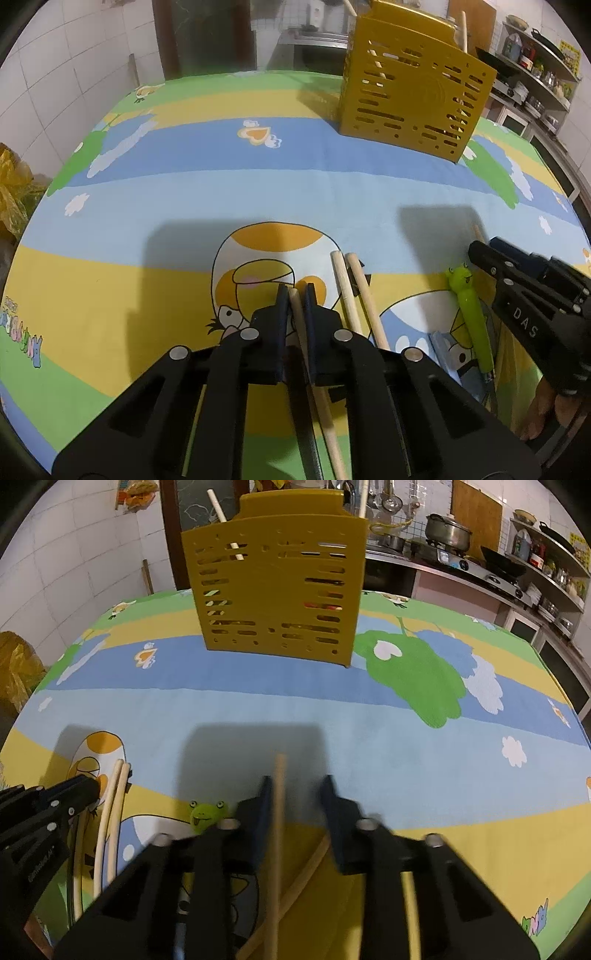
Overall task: Organize utensils
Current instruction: 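Grasp another chopstick with the left gripper while the right gripper grasps one too, then carry both chopsticks up and lower them into the yellow caddy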
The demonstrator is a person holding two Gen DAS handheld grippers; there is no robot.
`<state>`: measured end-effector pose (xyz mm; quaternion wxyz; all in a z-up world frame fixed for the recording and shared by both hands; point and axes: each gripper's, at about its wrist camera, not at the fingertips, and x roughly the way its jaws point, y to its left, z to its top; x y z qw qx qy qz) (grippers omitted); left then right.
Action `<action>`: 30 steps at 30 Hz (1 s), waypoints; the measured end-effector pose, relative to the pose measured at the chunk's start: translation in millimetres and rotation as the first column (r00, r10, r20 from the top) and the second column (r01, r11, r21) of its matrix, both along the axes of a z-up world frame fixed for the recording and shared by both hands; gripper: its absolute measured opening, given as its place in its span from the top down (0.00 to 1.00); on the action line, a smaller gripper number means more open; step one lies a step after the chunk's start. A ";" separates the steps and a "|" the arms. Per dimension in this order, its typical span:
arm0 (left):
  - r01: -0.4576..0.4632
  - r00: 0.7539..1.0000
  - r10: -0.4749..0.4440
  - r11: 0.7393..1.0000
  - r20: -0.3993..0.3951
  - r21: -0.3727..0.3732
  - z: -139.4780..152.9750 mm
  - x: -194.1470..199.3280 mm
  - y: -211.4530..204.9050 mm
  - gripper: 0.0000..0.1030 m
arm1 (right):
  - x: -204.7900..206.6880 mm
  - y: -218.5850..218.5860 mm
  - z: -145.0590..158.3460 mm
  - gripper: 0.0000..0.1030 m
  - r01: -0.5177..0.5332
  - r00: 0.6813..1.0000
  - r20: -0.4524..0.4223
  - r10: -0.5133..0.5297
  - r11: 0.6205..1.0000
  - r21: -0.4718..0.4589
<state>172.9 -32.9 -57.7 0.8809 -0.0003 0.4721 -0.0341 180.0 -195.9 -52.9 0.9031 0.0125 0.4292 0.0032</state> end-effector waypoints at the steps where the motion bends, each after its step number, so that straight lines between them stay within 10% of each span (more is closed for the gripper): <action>1: -0.006 1.000 0.006 1.000 -0.001 -0.014 0.8 0.9 0.9 0.93 | -0.1 -0.7 0.2 0.90 0.000 1.000 0.001 0.000 1.000 0.004; 14: 0.018 0.977 -0.003 0.998 0.214 -0.066 56.9 -14.3 -1.1 0.95 | -23.8 -27.1 35.0 0.94 0.055 0.989 0.132 -0.067 0.994 0.094; 30: 0.075 0.843 -0.036 0.996 0.537 -0.052 131.3 -60.4 -9.0 0.95 | -76.8 -48.5 102.2 0.94 0.114 0.882 0.446 -0.154 0.987 0.116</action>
